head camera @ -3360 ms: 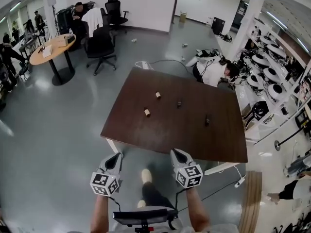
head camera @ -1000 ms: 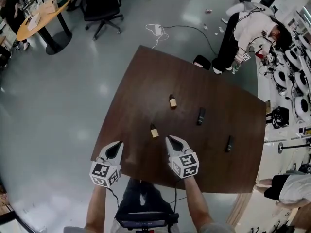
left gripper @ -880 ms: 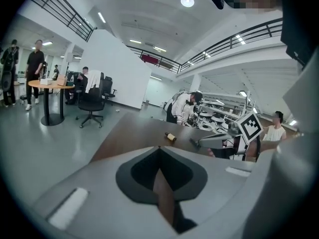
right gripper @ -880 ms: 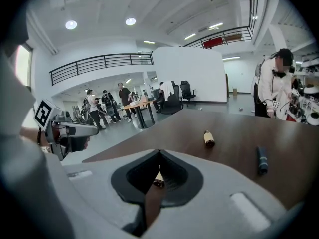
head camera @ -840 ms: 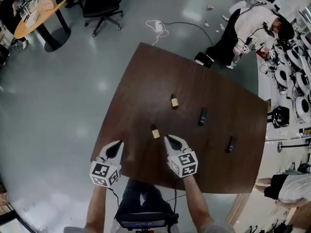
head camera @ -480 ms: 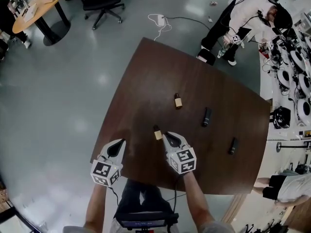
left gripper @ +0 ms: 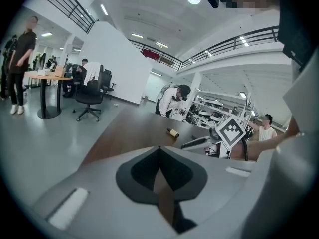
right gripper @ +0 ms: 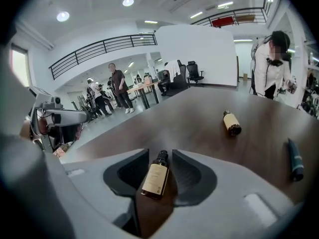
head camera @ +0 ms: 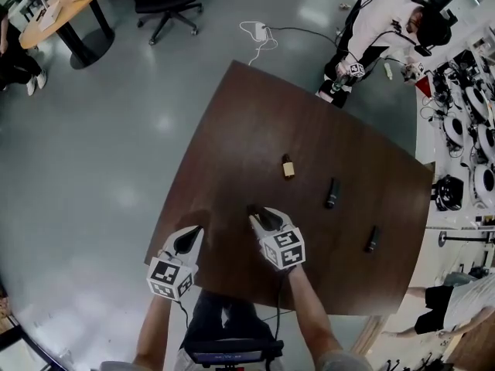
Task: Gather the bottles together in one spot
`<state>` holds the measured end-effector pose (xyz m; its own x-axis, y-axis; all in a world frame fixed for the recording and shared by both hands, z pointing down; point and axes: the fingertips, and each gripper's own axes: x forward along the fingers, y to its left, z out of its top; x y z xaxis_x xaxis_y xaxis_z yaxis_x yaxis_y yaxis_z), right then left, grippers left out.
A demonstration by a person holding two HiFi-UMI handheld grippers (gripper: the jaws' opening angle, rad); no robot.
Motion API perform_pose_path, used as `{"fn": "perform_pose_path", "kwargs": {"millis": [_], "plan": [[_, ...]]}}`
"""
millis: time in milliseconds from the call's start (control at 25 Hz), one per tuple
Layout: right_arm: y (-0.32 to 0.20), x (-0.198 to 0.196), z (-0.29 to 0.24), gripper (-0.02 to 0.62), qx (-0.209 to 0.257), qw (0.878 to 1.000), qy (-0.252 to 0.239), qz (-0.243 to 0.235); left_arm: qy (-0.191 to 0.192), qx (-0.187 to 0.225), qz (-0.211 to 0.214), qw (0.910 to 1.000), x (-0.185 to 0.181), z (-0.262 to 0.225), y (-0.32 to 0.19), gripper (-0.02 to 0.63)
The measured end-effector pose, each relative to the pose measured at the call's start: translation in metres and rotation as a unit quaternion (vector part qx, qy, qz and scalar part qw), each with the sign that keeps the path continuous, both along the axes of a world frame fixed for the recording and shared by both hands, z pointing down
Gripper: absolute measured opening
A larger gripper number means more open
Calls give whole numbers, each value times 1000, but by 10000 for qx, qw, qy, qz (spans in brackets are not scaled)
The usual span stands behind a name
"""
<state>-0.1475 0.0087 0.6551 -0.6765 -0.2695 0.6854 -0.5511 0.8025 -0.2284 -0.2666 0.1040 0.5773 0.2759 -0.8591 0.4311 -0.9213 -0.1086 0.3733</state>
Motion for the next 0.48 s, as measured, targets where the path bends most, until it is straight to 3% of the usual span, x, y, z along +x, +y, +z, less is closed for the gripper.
{"fn": "perform_pose_path", "kwargs": {"millis": [480], "plan": [[6,-7,29,176,-203,9985,469,-186,82,-122,-103,9998,-8,10,2,2]]}}
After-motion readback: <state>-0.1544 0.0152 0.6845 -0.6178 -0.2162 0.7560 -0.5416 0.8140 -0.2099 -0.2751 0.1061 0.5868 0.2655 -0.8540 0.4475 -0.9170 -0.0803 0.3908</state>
